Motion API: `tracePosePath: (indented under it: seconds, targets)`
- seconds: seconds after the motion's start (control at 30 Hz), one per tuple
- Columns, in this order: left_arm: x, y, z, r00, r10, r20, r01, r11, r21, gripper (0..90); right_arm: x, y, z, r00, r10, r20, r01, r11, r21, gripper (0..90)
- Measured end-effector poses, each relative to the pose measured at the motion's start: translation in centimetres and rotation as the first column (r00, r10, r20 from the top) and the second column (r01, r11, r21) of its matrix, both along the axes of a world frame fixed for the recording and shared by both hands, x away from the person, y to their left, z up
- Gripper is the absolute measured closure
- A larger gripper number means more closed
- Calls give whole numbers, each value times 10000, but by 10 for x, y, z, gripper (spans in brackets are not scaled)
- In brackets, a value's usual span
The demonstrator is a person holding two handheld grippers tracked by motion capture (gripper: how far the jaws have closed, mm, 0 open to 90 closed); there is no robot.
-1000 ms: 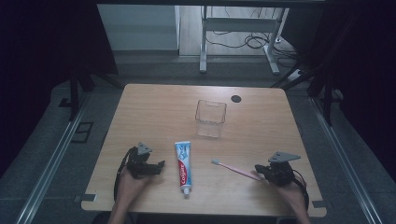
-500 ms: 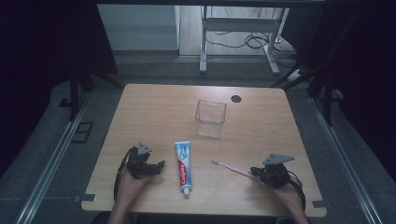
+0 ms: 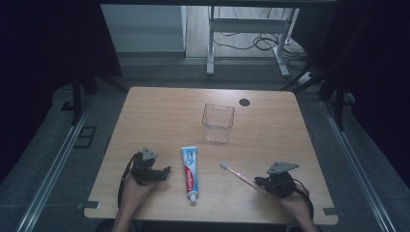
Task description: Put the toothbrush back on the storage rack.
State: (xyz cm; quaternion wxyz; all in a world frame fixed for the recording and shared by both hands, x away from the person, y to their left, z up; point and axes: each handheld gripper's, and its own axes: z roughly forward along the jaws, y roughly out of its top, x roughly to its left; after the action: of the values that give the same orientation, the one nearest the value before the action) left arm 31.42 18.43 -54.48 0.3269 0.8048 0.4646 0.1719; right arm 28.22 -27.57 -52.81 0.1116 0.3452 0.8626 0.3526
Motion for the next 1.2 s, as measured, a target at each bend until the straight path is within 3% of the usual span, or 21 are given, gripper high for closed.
tracePosePath:
  seconds: [0.27, 0.5, 0.83, 1.2]
  targets:
    - [0, 0, 0, 10000, 2, 1, -2, 10000, 0, 130, -4, 5, 3, 9998, 139, 107, -139, 9999, -88, 892]
    - [0, 0, 0, 10000, 0, 2, 0, 10000, 0, 130, -2, 1, 6, 9999, -41, 129, 45, 9997, -260, 768]
    - [0, 0, 0, 10000, -2, 3, 2, 10000, -4, 130, 3, 5, 11, 9983, -78, -580, 56, 9993, -382, 627]
    - [0, 0, 0, 10000, -2, 4, 2, 10000, -7, 130, 6, 7, 19, 9939, -88, -1100, 36, 9989, -478, 592]
